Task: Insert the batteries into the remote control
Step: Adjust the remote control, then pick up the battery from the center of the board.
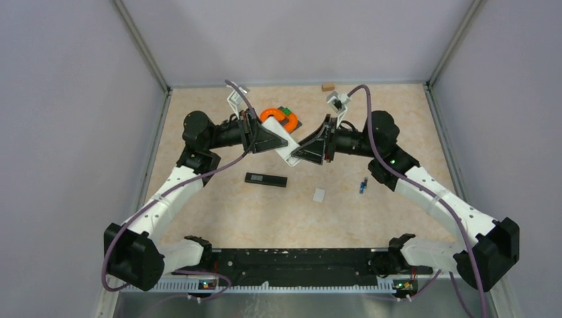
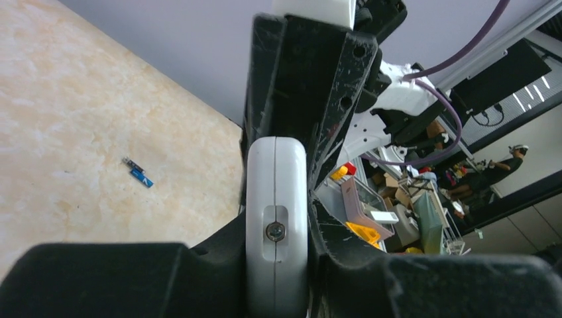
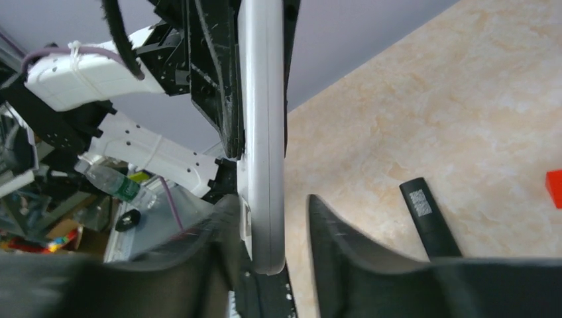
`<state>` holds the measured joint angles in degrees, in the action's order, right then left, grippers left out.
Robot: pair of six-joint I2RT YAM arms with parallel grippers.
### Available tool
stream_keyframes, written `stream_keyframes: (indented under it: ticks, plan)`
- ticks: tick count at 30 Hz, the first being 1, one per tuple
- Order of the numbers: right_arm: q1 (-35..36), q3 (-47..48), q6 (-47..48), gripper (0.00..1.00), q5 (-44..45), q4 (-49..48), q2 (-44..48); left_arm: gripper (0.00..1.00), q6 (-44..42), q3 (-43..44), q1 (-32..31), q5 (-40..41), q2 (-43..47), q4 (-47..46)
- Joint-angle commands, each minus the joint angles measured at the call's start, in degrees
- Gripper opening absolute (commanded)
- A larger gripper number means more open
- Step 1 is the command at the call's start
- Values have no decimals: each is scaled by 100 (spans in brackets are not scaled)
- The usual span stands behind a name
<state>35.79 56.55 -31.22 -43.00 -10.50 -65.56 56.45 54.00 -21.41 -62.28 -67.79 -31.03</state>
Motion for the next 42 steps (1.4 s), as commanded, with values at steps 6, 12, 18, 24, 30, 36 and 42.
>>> stream_keyframes:
  ticks: [6,12,18,24,30,36,42]
  plan:
    - [-888,204,44,60,2251,1610,508,0,-1409,122,26,973,388,785]
    - [-1108,266,-204,50,4710,3742,469,0,-1845,35,54,1739,486,1102]
    - [-1553,-174,-673,20,5578,4839,-98,0,-2123,-47,55,2136,545,1374]
    - [-1725,-771,-777,15,6002,4626,-432,0,-2357,-82,49,2303,574,1687]
    - [-1972,-994,-566,6,5998,4248,-1016,0,-2428,-99,56,2340,565,1789]
    - [-2103,-1015,-391,14,5870,3868,-1565,0,-2410,-117,50,2304,509,1776]
    - [-2187,-1068,-297,20,5707,3638,-1951,0,-2401,-125,51,2309,477,1775]
